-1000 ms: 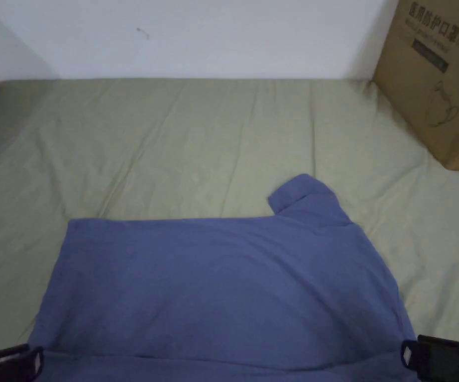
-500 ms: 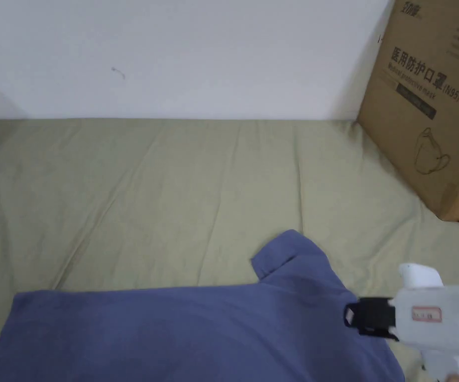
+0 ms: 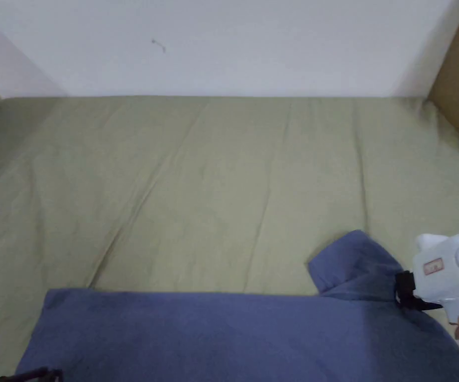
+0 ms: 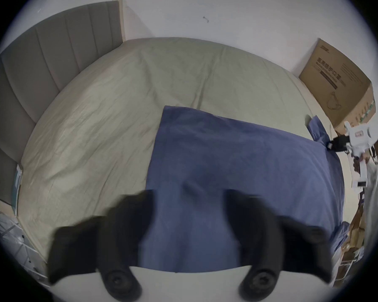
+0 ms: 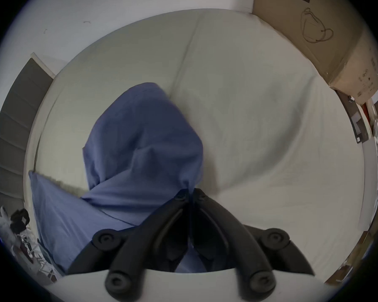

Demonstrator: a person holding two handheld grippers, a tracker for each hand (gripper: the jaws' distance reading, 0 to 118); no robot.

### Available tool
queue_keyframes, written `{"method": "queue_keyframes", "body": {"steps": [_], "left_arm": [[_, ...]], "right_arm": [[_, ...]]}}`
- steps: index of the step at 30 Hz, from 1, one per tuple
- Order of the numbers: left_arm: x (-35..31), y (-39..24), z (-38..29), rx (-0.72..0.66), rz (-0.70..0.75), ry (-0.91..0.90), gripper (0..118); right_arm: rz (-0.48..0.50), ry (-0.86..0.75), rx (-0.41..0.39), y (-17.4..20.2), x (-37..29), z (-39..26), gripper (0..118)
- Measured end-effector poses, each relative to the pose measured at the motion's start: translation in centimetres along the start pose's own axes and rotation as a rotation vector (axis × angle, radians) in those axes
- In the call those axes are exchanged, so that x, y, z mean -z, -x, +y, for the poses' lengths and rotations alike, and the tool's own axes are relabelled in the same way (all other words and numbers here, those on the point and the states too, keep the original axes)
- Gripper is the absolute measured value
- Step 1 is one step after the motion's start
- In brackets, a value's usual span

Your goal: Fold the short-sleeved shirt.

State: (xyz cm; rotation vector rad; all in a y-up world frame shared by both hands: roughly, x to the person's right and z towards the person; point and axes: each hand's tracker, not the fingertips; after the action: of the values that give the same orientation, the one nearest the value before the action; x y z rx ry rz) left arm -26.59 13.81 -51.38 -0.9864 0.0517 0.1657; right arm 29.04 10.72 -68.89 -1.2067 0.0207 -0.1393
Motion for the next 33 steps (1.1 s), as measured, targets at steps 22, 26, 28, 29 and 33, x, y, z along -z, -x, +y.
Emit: {"method": "queue_keyframes", "body": {"steps": [22,26,28,29,33], "left_arm": [[11.4,1.2,11.7,0.018,0.145,0.092,0],[6.5,1.7,12.2,0.004,0.052,0.027,0],[3.0,2.1,12.0,0.009,0.01,-0.022,0],[0.9,1.8,11.8,0.026,0.012,-0.047,0],[-6.5,2.5,9.5,0.084,-0.015,-0.121,0]], "right_arm": [[-0.013,-0.009,0.034,0.1,-2.6,0.5,1],[0.042,-0.065,0.063,-0.7,-7.2,0.2,1],[0.05,-0.098,0.051,-0.9,-10.1,-0.5,1],[0.055,-0.116,0.047,-1.1,-11.5,-1.1,1],[0.071,-0.162,0.018,-1.5,-17.1,-4.7,1]]}}
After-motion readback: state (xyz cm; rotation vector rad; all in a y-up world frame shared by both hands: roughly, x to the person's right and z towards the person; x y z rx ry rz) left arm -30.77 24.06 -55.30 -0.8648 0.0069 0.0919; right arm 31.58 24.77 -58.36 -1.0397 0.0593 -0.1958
